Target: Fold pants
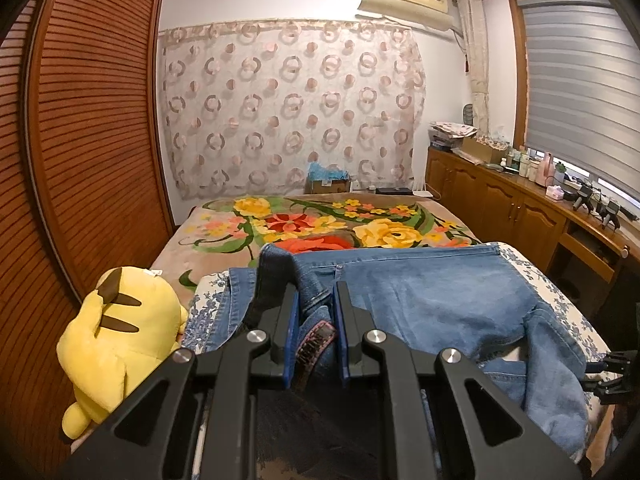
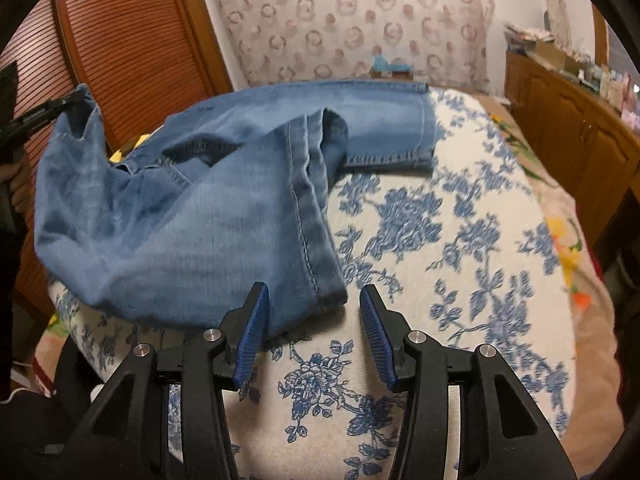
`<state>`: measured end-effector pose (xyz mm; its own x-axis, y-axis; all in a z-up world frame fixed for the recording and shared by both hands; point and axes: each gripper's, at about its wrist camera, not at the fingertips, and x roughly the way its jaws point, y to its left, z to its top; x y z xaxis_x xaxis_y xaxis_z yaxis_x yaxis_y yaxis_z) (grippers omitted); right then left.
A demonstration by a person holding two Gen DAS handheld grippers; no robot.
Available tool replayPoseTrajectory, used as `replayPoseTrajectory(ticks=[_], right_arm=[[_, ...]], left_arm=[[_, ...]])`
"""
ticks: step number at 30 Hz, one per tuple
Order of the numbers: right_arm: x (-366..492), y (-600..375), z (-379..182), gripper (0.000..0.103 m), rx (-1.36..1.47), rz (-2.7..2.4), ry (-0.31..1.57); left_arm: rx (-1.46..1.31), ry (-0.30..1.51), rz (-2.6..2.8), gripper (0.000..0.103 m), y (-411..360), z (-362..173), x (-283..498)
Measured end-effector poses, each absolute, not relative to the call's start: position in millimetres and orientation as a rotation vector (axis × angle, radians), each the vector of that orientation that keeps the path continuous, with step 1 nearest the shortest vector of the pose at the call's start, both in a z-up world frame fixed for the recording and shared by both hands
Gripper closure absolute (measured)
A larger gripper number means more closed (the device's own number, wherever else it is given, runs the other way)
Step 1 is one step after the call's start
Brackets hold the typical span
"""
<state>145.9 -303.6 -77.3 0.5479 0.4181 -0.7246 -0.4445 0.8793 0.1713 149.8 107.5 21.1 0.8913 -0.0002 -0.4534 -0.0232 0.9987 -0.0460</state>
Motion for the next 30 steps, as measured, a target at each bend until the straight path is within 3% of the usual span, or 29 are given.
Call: replayPoseTrajectory(ticks=[4,6,9,24,30], right_arm=[[151.6,-301.9,-78.1,0.058,-0.030,0.523,0.855],[156.1,-299.7,-77.6,0.074,-0.022,0.542,0.870],[158.3,-293.2,-74.9,0.088,-0.041,0.567,0.879],[183.8,-321.7,45.3,0.090,-0.007,0.488,0.609],[205.8,-319.9,68.0,0.090,-0.016,0.469,0.563]], left_arm=[[-0.076,0.473,0.009,0.089,115.2,16.9,156.0],[-0.085,0.472,0.012,0.089,117.1,18.4,159.3],[-0.092,0.473,0.015,0.089,121.5,21.6,164.2],[-0.140,0.435,0.045,0.089,146.8,60.4,194.4],[-0.148,0.447,0.069,0.089,159.6,62.6,214.3]])
